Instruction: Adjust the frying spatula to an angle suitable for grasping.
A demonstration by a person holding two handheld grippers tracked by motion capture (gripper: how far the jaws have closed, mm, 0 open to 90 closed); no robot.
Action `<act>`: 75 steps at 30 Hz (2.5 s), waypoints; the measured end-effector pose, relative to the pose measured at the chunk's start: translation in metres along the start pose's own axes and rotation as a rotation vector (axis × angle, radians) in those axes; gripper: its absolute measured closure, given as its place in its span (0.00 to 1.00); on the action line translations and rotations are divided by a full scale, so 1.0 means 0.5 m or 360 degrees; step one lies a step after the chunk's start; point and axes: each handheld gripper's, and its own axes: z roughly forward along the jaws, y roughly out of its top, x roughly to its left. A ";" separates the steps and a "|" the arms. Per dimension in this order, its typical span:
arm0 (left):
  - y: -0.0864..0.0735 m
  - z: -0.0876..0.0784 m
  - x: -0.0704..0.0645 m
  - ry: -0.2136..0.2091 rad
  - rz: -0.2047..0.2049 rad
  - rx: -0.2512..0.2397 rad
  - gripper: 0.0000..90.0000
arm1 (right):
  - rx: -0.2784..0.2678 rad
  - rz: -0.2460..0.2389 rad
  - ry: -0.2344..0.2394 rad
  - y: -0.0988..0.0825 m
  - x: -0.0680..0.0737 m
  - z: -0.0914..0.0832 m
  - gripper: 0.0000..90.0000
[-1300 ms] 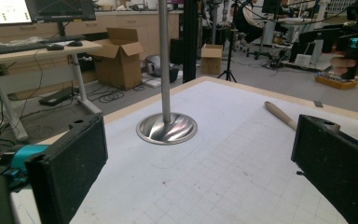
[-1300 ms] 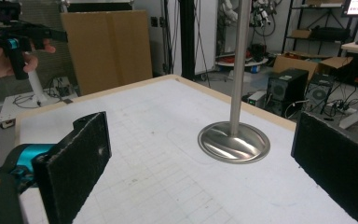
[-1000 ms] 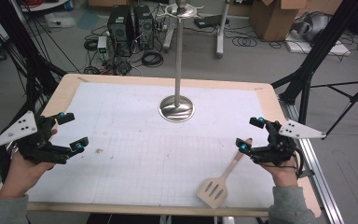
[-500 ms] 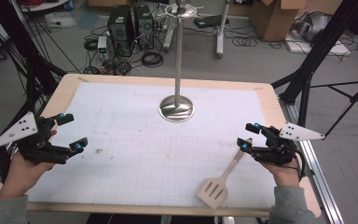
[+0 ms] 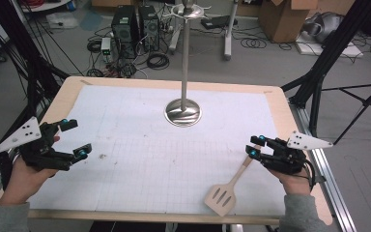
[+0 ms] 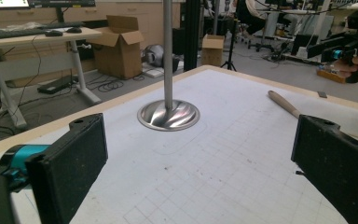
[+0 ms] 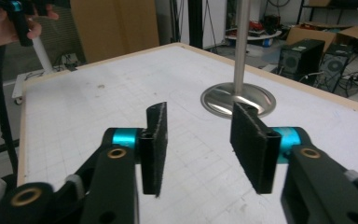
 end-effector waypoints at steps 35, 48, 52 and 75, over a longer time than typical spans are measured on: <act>-0.019 0.012 0.002 0.0013 -0.0016 0.0077 0.04 | 0.0161 0.0236 -0.0156 -0.083 -0.058 -0.025 0.99; -0.028 0.014 0.006 0.0011 -0.0025 0.0099 0.04 | 0.0301 0.0243 -0.0202 -0.117 -0.072 -0.021 1.00; -0.030 0.016 0.005 0.0010 -0.0030 0.0107 0.04 | 0.0337 0.0225 -0.0228 -0.126 -0.076 -0.015 1.00; -0.043 0.020 0.008 0.0023 -0.0027 0.0138 0.04 | 0.0536 0.0210 -0.0320 -0.156 -0.091 0.005 1.00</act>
